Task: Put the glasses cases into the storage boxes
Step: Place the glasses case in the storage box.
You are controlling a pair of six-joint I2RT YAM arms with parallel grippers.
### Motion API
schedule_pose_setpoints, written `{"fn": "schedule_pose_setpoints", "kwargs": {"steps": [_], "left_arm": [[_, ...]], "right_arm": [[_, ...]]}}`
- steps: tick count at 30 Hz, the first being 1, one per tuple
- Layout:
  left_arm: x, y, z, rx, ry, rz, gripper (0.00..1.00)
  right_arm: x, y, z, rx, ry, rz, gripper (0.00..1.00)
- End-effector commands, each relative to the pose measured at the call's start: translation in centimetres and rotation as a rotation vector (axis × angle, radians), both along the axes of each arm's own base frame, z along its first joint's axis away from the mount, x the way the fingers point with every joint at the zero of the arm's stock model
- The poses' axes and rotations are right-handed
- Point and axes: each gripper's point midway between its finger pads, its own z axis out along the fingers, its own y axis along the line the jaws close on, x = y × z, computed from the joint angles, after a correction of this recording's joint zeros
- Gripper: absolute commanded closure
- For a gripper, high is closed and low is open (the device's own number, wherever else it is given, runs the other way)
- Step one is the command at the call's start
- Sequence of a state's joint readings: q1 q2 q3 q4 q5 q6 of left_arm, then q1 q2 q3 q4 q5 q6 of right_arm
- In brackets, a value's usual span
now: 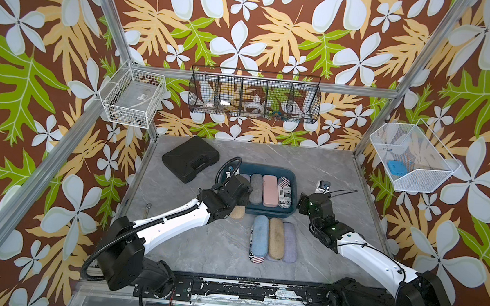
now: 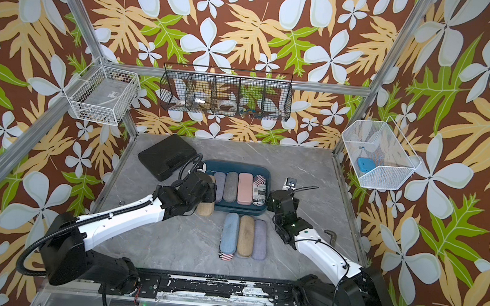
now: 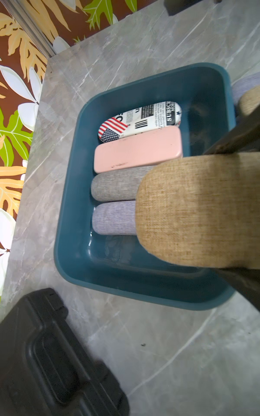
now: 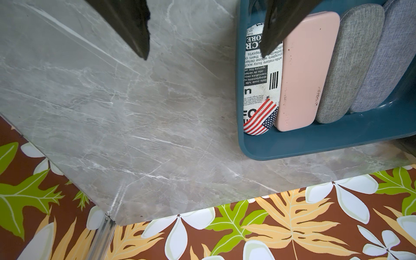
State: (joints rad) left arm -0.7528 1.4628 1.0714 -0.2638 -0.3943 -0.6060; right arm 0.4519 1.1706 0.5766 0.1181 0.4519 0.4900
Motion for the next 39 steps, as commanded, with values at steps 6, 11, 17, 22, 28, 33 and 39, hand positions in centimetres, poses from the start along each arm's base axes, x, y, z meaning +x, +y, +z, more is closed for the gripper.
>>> {"fn": "schedule_pose_setpoints", "kwargs": {"steps": [6,11,17,22,28,33,39], "left_arm": [[5.1,-1.8,0.4,0.029,-0.027,-0.043,0.44],[7.1,-1.1,-0.7,0.049,-0.007,-0.016,0.44],[8.5,0.6,-2.2,0.152,0.022,0.018,0.44],[9.4,2.5,-3.6,0.207,0.051,0.056,0.44],[10.5,3.7,-5.3,0.244,0.081,0.074,0.44],[11.3,3.9,-6.4,0.298,0.096,0.073,0.44],[12.1,4.3,-7.3,0.364,0.11,0.083,0.44]], "right_arm": [[-0.3,-0.7,0.0,-0.019,0.001,-0.026,0.24],[-0.1,-0.6,-0.1,-0.026,0.002,-0.022,0.24],[0.0,-0.6,-0.1,-0.038,0.002,-0.022,0.24],[0.1,-0.6,-0.5,-0.042,0.01,-0.022,0.24],[0.1,-0.7,-0.6,-0.048,0.011,-0.026,0.24],[0.2,-0.6,-0.8,-0.049,0.019,-0.025,0.24],[0.2,-0.7,-1.0,-0.055,0.023,-0.028,0.24]]}}
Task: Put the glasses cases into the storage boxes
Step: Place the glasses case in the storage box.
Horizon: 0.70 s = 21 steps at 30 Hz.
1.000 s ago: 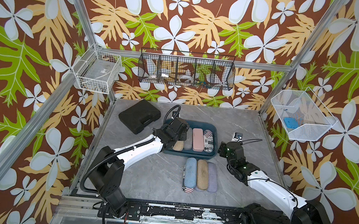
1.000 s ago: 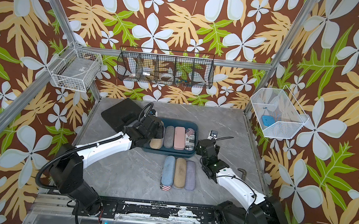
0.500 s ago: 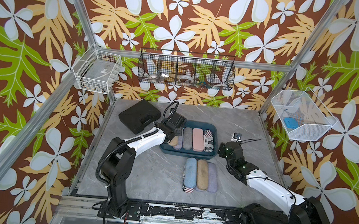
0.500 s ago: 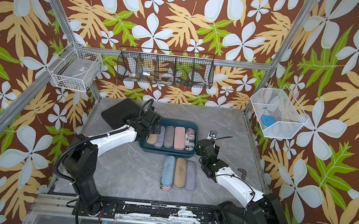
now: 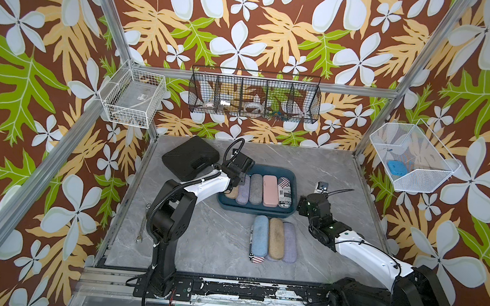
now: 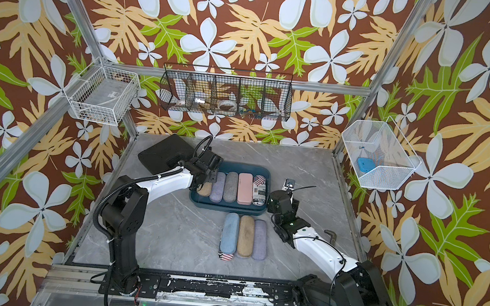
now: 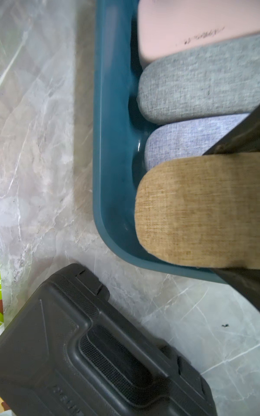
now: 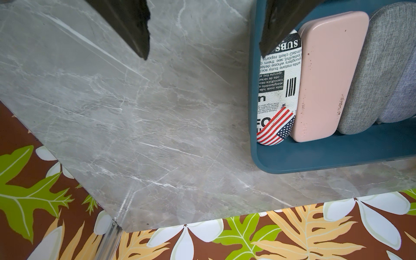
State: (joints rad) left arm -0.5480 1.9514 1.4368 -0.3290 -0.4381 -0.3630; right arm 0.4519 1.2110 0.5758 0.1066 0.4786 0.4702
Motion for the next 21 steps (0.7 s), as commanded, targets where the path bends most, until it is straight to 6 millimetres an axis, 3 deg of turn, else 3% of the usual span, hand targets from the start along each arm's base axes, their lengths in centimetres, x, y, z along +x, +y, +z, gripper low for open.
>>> {"fn": "schedule_pose_setpoints", "kwargs": {"steps": [1,21], "left_arm": [[0.4,0.8,0.0,0.057,-0.004,0.015,0.44],[0.8,0.7,-3.9,0.097,0.065,0.01,0.41]], "right_arm": [[0.2,-0.2,0.5,-0.001,-0.021,-0.015,0.24],[0.0,-0.5,0.2,-0.004,-0.015,-0.026,0.24]]}}
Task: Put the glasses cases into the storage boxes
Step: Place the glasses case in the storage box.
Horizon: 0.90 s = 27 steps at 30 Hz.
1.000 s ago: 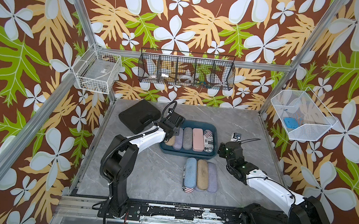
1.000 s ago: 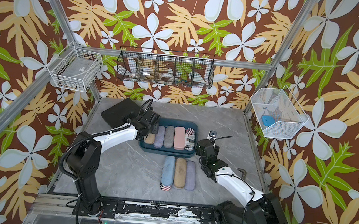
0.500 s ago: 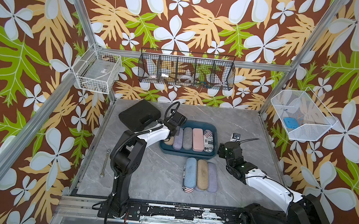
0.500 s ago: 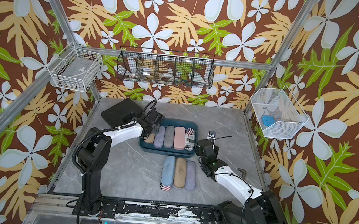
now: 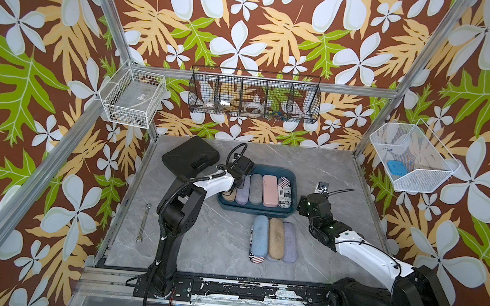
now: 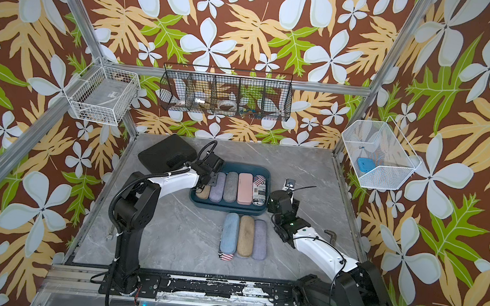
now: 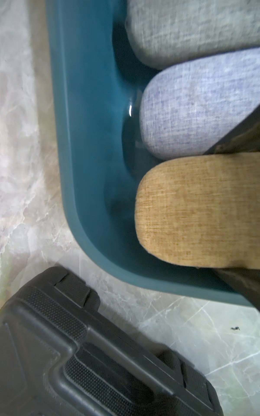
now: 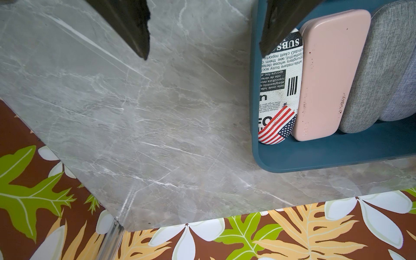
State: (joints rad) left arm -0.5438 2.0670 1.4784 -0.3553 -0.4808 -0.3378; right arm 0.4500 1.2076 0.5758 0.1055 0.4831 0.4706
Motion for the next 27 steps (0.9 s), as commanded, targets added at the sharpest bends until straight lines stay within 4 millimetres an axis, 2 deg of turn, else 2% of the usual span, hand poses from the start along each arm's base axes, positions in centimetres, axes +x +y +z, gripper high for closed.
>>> {"fn": "schedule_pose_setpoints", "kwargs": {"steps": [1,6,14,23,27], "left_arm": [[0.4,0.0,0.1,-0.002,-0.004,0.001,0.41],[0.6,-0.2,0.6,-0.017,-0.014,0.0,0.38],[0.8,-0.8,2.6,-0.058,-0.04,-0.015,0.31],[0.8,-1.2,5.6,-0.111,-0.084,-0.026,0.31],[0.7,-1.5,7.7,-0.152,-0.116,-0.027,0.3]], "right_arm": [[0.0,-0.3,0.1,-0.002,-0.012,-0.02,0.24],[0.0,-0.4,0.1,-0.004,-0.012,-0.021,0.24],[-0.1,-0.3,0.2,0.001,-0.011,-0.018,0.24],[-0.1,-0.3,0.4,0.002,-0.013,-0.013,0.24],[-0.3,-0.2,0.5,0.004,-0.014,-0.005,0.24]]}}
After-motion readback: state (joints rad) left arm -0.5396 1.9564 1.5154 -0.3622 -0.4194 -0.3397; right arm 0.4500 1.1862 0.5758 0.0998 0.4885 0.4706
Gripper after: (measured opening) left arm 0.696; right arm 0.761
